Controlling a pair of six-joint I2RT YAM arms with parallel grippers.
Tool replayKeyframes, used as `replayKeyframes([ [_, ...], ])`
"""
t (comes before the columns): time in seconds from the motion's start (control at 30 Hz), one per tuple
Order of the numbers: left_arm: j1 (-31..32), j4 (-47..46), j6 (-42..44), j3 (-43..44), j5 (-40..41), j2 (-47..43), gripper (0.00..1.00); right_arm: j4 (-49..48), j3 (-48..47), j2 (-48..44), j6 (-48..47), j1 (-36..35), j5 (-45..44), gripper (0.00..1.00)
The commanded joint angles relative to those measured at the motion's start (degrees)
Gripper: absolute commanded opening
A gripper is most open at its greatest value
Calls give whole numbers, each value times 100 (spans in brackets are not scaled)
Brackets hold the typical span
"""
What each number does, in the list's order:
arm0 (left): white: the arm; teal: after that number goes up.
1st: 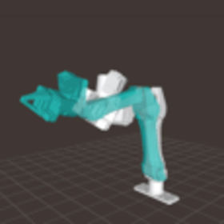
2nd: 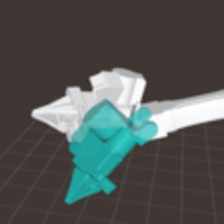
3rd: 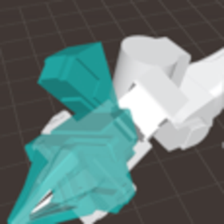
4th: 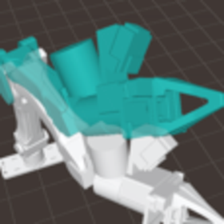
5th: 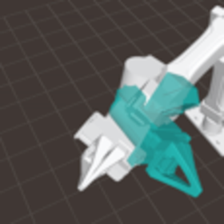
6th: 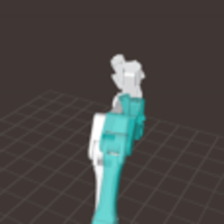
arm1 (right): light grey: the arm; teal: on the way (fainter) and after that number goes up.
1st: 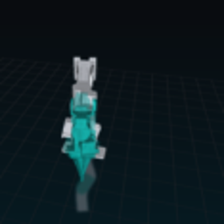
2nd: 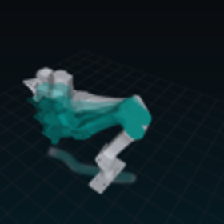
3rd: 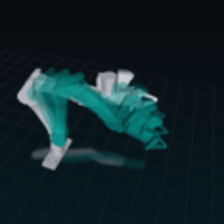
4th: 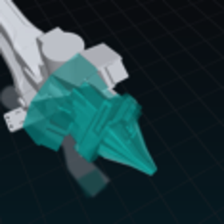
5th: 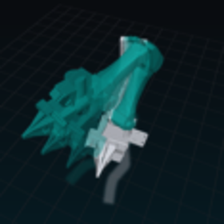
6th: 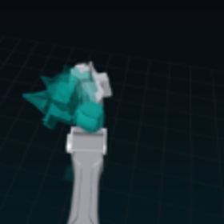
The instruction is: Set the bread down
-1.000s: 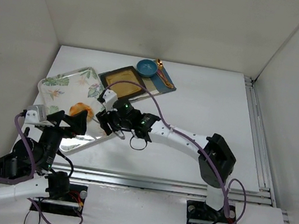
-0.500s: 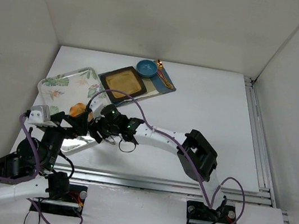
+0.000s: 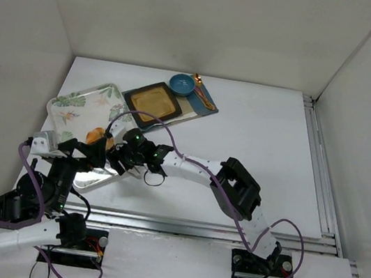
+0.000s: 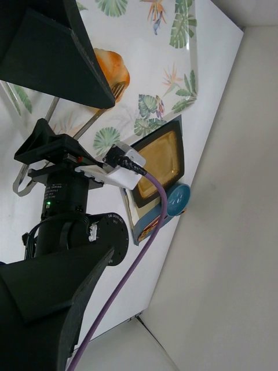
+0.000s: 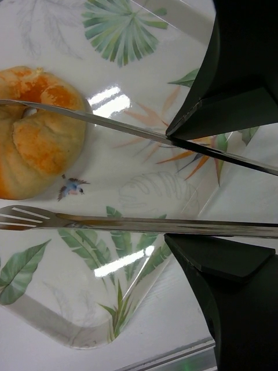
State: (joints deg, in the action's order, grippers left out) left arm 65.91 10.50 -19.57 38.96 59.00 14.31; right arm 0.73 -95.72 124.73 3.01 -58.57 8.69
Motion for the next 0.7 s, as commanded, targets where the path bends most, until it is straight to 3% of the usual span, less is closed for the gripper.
replayKeyframes([
  [0.0, 18, -163, -12, 94, 67, 90, 99, -469, -263, -54, 68, 99, 10, 60],
  [0.07, 18, -189, 6, 103, 76, 107, 99, -477, -228, -54, 104, 178, 54, 55],
  [0.2, 18, -180, 15, 103, 111, 134, 99, -477, -140, -97, 165, 249, 63, 33],
  [0.3, 18, -189, 15, 77, 112, 90, 99, -539, -52, -212, 183, 249, 63, 23],
  [0.43, 18, -189, 6, 24, 120, 37, 99, -574, 89, -483, 183, 258, -252, 15],
  [0.67, 18, -119, -73, -64, 120, 81, 99, -548, 256, -1117, 148, 687, -421, 17],
])
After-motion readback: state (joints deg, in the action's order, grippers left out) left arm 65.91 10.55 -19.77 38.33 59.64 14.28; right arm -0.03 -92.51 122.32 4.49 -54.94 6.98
